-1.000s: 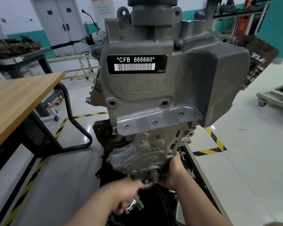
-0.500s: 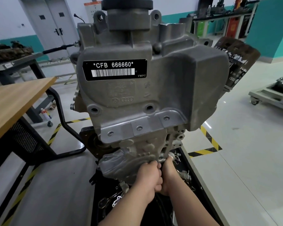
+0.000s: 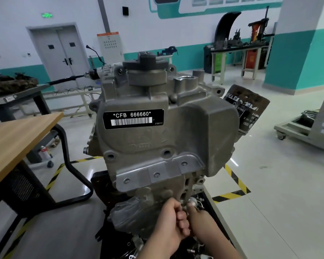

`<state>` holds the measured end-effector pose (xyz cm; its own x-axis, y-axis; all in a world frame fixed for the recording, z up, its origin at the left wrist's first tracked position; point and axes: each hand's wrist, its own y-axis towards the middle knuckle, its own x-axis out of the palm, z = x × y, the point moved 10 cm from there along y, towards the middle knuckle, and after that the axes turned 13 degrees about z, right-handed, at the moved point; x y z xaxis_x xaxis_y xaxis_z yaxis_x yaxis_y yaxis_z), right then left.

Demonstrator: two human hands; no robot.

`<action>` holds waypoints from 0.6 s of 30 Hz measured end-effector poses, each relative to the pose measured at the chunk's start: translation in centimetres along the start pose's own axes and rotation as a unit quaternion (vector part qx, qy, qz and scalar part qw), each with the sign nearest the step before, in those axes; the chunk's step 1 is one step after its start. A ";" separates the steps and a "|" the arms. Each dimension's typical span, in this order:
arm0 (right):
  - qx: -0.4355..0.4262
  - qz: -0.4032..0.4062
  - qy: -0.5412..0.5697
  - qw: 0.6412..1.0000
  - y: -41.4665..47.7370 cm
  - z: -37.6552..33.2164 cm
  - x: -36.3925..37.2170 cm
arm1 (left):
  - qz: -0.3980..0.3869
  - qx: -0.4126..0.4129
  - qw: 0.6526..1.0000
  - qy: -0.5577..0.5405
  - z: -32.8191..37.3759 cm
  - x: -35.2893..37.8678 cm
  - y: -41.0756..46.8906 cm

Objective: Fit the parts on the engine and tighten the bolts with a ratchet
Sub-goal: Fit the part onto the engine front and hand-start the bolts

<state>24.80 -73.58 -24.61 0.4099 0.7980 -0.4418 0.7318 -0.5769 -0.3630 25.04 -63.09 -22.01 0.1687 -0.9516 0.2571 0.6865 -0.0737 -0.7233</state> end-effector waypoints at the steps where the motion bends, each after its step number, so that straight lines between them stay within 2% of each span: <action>1: -0.077 0.052 -0.048 0.995 -0.1 -1.5 -1.9 | 0.001 0.004 1.000 0.002 0.0 0.0 -0.1; 3: -0.185 0.091 -0.070 0.976 -1.7 -4.3 -4.2 | 0.007 0.017 1.000 0.010 0.2 0.0 -0.1; 7: -0.341 0.005 -0.204 0.918 -6.3 -7.3 -2.1 | -0.013 0.010 1.000 -0.003 0.7 0.5 -1.1; 11: -0.364 0.023 -0.270 0.891 -7.2 -8.0 -1.8 | -0.035 0.019 0.999 0.002 1.2 1.0 -1.9; 18: -0.387 0.058 -0.262 0.882 -7.6 -8.2 -2.2 | -0.053 0.014 0.998 0.009 0.9 0.9 -1.6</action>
<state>22.79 -69.55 -14.12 0.3478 0.4337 -0.8312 0.9368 -0.1956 0.2900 24.77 -63.58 -20.03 0.0821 -0.9443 0.3188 0.7191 -0.1654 -0.6750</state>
